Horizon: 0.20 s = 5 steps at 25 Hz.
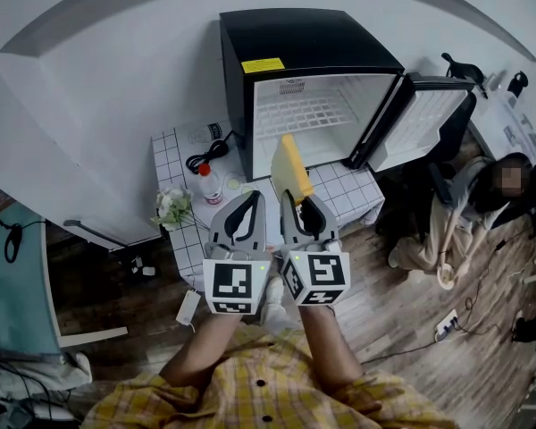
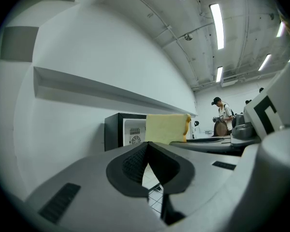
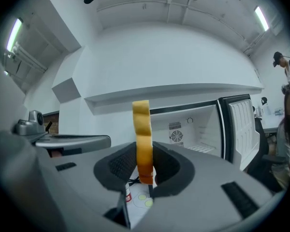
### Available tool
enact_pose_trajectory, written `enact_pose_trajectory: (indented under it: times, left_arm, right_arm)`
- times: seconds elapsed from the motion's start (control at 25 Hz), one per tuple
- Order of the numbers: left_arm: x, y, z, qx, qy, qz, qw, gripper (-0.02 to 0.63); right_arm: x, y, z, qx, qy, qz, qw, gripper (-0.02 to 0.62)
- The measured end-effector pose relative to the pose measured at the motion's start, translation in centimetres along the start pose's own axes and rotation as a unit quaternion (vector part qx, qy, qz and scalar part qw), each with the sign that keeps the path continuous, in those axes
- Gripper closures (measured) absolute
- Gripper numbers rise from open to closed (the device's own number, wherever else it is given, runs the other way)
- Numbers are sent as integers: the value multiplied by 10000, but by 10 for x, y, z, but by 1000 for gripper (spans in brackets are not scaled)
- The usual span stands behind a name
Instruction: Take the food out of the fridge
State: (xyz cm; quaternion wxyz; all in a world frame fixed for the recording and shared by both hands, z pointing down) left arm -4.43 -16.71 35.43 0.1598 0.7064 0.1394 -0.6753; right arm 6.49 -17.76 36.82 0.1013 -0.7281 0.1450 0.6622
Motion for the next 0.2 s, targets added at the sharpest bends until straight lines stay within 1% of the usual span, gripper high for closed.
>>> enact_pose_trajectory:
  times: [0.2]
  left_arm:
    - [1,-1,-4,-2,2,-1,10000,600]
  right_arm:
    - [1,-4,-1,10,-5,-6,10000,505]
Point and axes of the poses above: the fingertips, and each gripper's own axes: y forward along the fingers, z to its left, x out of its top, the point moved 6 cm from there along -y, backward along the fingers, and after that the axes turned 1 degree about z, right-handed, at the moved point
